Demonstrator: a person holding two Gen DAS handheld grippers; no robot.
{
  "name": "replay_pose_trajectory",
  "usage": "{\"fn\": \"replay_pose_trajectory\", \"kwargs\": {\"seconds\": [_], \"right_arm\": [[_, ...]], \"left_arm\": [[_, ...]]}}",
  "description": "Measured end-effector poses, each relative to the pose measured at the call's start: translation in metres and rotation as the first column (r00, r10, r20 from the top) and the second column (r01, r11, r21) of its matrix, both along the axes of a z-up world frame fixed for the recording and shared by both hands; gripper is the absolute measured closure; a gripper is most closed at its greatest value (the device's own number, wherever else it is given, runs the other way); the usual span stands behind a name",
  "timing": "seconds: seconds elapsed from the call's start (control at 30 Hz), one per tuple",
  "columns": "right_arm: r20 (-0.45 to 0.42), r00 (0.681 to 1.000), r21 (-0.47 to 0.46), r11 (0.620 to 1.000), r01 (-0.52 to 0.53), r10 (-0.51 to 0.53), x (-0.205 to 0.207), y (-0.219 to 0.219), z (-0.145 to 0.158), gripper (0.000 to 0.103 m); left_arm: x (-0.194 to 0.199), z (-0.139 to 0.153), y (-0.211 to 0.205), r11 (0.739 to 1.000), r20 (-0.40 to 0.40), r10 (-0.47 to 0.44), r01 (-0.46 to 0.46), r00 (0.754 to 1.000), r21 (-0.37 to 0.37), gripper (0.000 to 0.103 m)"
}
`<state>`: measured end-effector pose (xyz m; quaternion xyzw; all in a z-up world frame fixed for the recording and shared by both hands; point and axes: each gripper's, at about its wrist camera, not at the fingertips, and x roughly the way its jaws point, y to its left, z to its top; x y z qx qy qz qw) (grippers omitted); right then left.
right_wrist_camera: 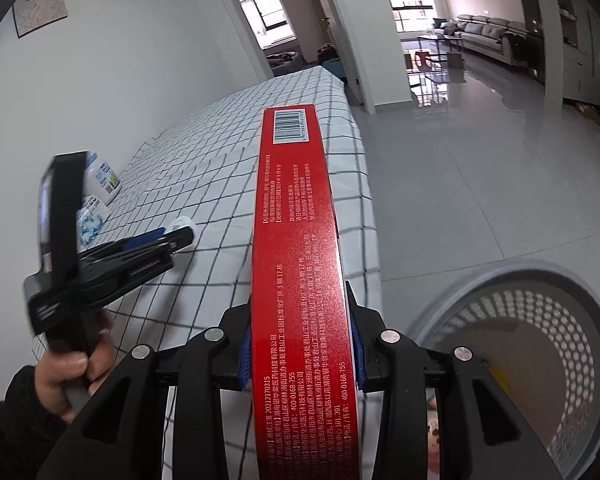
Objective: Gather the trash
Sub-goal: 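Grasp the white QR-code disc with the left tool while the right tool holds the box, then carry box and disc over the grey basket and open both tools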
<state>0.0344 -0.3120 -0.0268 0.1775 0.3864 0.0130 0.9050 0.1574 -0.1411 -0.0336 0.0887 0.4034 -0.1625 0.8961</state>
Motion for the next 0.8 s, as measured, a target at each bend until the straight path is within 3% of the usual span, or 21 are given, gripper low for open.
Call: {"fn": "replay_pose_trajectory", "kwargs": {"seconds": [0.37,0.8], "right_arm": [[-0.018,0.980,-0.008,0.980,0.198,-0.198,-0.088,-0.043,-0.015,0.068],[-0.092,0.931,-0.032,0.935,0.353,-0.354,-0.152,-0.095,-0.032,0.068]], "left_arm": [[-0.104,0.023,-0.064,0.980,0.066,-0.193,0.196,0.979,-0.044,0.065],[-0.149,-0.008,-0.143,0.933,-0.004,-0.357,0.356,0.934,-0.042,0.065]]}}
